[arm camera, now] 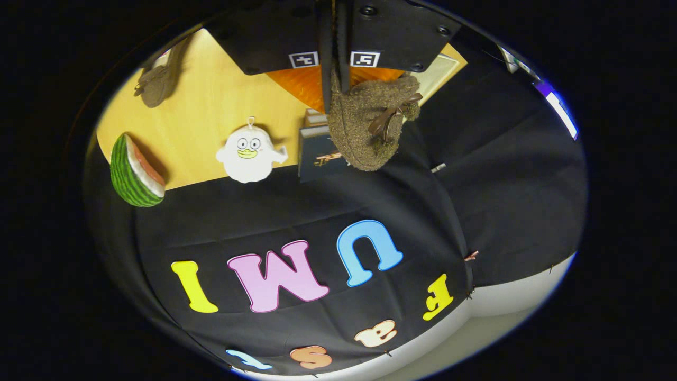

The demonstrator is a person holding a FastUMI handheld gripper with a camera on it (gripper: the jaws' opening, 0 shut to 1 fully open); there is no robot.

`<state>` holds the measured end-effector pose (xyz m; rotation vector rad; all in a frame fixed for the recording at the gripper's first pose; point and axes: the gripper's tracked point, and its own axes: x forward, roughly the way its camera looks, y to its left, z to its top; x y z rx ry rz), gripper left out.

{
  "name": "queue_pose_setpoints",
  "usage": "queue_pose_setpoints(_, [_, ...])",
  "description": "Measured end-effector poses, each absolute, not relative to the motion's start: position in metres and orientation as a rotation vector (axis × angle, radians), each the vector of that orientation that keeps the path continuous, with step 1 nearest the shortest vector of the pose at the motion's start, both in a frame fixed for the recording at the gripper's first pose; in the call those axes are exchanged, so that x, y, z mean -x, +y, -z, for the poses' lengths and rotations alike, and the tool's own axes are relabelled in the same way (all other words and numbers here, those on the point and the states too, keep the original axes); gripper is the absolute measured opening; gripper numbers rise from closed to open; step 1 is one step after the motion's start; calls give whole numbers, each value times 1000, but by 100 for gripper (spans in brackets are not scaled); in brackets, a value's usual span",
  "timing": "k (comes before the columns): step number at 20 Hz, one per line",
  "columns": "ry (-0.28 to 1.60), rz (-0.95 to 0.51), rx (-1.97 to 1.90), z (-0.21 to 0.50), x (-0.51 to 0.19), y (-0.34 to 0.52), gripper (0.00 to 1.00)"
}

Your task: Open the storage box then place both shoes into the box .Put the left shoe in first, then the right shoe, with the right side of both shoes facing outward in a uniform manner.

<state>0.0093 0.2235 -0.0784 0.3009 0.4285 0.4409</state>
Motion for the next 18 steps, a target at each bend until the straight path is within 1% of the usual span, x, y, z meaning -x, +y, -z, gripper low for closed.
queue_pose_setpoints(4, [424, -431, -305, 82, -28, 269, 7])
queue_pose_setpoints(7, [515, -426, -395, 98, -30, 306, 7])
queue_pose_setpoints(13, [624, -345, -475, 140, -32, 360, 7])
queue_pose_setpoints(18, [641, -262, -448, 171, -33, 365, 7])
